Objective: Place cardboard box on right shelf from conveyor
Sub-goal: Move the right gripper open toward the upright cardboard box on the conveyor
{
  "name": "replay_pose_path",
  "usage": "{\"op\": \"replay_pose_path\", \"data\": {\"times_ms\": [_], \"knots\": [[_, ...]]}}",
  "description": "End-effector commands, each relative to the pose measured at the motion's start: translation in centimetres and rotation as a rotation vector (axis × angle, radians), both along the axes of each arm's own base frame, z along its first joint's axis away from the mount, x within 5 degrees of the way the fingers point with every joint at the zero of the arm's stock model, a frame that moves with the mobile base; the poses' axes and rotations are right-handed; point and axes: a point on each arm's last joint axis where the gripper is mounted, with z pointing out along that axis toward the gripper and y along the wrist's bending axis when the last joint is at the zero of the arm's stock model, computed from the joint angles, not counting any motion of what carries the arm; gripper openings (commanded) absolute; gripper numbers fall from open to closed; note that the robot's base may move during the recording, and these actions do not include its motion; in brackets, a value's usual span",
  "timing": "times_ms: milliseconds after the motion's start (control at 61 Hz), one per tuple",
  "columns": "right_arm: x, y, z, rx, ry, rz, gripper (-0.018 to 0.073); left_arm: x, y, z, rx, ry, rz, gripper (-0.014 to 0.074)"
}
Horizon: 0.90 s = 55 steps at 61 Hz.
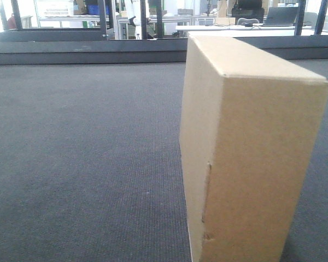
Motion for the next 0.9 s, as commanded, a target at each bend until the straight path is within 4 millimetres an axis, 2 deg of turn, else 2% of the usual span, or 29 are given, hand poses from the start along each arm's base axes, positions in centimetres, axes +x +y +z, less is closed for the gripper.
{"op": "replay_pose_path", "data": {"times_ms": [0, 524, 737, 885], "knots": [[-0.2, 0.0, 1.0, -0.005, -0.101, 0.0, 0.0053, -0.1, 0.1, 0.9, -0.009, -0.093, 0.008, -0.0119], [-0.2, 0.0, 1.3, 0.006, -0.138, 0.0, 0.0053, -0.1, 0.1, 0.9, -0.009, -0.093, 0.008, -0.0119], [-0.6, -0.1, 3.5, 0.113, -0.241, 0.001, 0.0053, -0.1, 0.1, 0.9, -0.009, -0.093, 0.008, -0.0119], [-1.4, -0.1, 6.6, 0.113, -0.249, 0.013, 0.0053, -0.1, 0.1, 0.9, -0.009, -0.093, 0.008, -0.0119]]}}
